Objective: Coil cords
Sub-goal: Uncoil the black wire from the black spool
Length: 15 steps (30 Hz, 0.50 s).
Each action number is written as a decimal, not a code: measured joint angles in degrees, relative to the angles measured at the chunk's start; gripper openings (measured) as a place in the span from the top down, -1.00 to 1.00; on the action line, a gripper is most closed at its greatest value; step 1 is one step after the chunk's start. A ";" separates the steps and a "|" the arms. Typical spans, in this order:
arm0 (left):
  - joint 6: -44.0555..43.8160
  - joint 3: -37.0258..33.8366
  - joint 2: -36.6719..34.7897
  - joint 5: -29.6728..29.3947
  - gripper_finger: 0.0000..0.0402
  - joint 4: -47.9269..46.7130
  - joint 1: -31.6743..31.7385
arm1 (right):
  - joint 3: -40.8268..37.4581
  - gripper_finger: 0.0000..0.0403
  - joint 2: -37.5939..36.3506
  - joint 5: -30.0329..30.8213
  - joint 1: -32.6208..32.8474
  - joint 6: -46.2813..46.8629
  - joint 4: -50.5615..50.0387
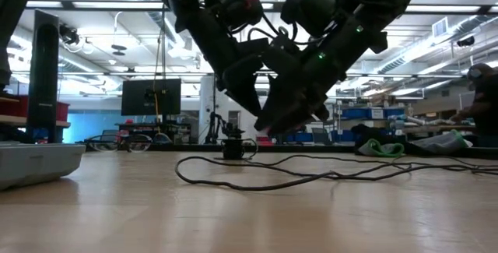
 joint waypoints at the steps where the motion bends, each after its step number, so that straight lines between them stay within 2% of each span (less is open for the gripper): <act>1: 0.02 0.00 0.00 -0.02 0.50 0.08 0.00 | 0.00 -0.04 0.00 -0.26 0.00 0.47 -0.40; 5: 0.04 0.00 0.00 -0.02 0.43 -0.17 0.00 | 0.00 -0.04 0.00 -0.29 0.00 1.41 -3.31; 8: 0.01 0.00 -0.01 -0.07 0.29 -0.72 0.27 | 0.00 -0.04 0.00 -0.31 0.00 1.44 -4.19; 11: 0.07 0.00 0.00 -0.89 0.08 -3.06 0.95 | -0.02 -0.04 0.00 -0.31 0.00 1.45 -4.54; 15: 2.30 0.00 -0.02 -5.34 -0.32 -7.87 1.33 | -0.02 -0.04 0.00 -0.31 0.00 1.64 -4.50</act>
